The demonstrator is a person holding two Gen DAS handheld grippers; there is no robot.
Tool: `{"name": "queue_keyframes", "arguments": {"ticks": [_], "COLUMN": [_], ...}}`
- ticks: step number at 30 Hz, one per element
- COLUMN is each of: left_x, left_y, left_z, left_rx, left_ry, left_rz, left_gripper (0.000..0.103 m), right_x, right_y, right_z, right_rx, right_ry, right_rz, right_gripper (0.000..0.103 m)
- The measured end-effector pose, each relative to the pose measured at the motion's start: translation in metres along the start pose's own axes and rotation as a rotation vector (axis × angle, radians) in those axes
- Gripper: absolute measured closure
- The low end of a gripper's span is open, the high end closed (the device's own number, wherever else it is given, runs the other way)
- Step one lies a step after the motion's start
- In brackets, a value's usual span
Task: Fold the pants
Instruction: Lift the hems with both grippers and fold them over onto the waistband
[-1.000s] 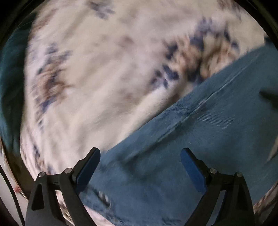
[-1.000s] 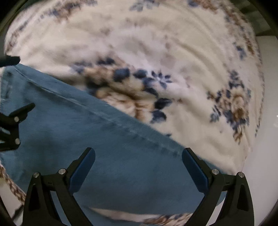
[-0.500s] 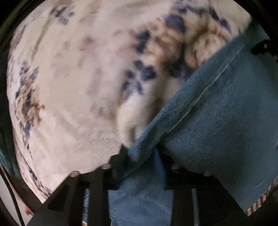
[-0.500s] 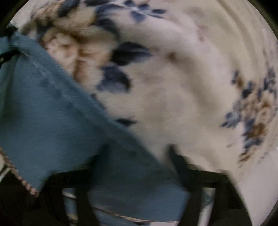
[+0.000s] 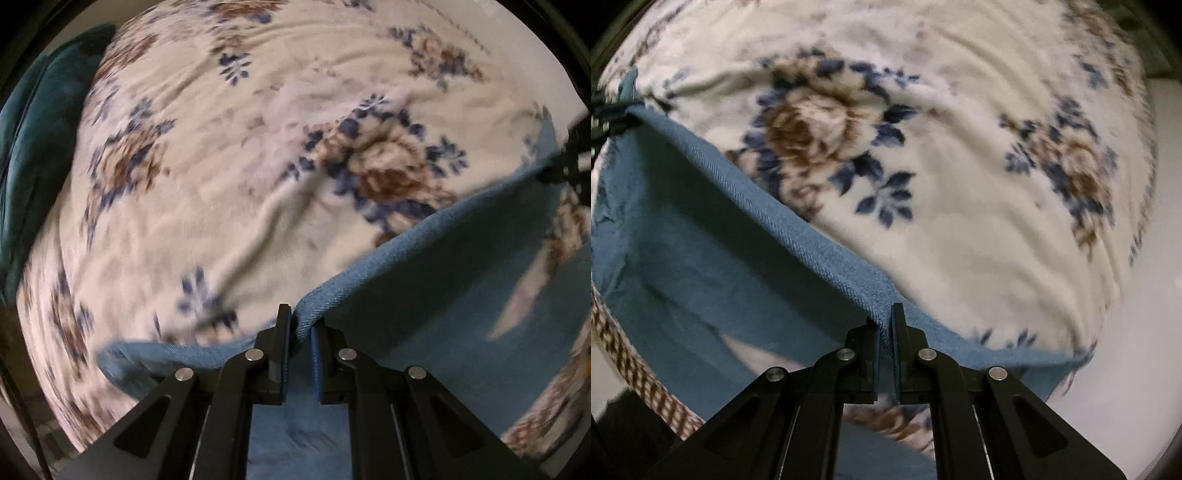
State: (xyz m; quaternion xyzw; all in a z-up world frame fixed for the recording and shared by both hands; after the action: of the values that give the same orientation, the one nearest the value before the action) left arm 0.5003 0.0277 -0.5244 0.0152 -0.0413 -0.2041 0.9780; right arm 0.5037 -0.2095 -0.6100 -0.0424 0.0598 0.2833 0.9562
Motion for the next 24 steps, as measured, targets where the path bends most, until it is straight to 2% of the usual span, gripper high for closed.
{"name": "queue_keyframes", "arguments": {"ticks": [2,4,6,9,12,16,22,24], "left_x": [-0.027,-0.049,-0.088,-0.147,-0.197,-0.239,-0.247,-0.247], "left_y": [-0.023,-0.039,-0.056,-0.083,-0.1,-0.107,-0.109,-0.107], "left_z": [0.007,0.008,0.019,0.014,-0.02,-0.059,-0.079,-0.075], "left_rx": [-0.006,-0.061,-0.077,-0.092,-0.114,-0.124,-0.111,-0.097], "left_ry": [-0.022,-0.009,0.005,0.074,0.162,0.228,0.221,0.222], "left_rz": [0.047,0.124,0.174,0.247,0.317,0.415,0.426,0.443], "left_gripper": [0.096,0.096,0.096,0.096,0.096,0.096,0.094,0.091], "right_x": [-0.028,-0.069,-0.103,-0.157,-0.203,-0.229,-0.237,-0.235], "right_y": [0.017,0.037,0.067,0.097,0.134,0.162,0.178,0.181], "right_z": [0.017,0.024,0.024,0.008,-0.023,-0.064,-0.086,-0.089], "right_rx": [0.025,0.039,0.06,0.113,0.132,0.158,0.157,0.163], "right_ry": [-0.026,-0.029,-0.013,0.031,0.075,0.108,0.115,0.138], "right_rz": [-0.052,-0.087,-0.109,-0.18,-0.234,-0.287,-0.325,-0.338], "right_gripper": [0.097,0.097,0.097,0.097,0.097,0.097,0.097,0.091]}}
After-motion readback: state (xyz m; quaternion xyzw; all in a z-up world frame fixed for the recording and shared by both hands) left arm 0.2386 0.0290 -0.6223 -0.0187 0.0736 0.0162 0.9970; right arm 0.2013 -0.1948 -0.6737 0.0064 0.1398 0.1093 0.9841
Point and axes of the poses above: each gripper's, at about its wrist camera, not at the fingertips, and z roughly against the way its jaws point, y to its left, x to its top, the point moved 5 cm from there along -z, roughly the way its jaws point, and after that the axes turned 1 degree about z, right-handed, at the moved point
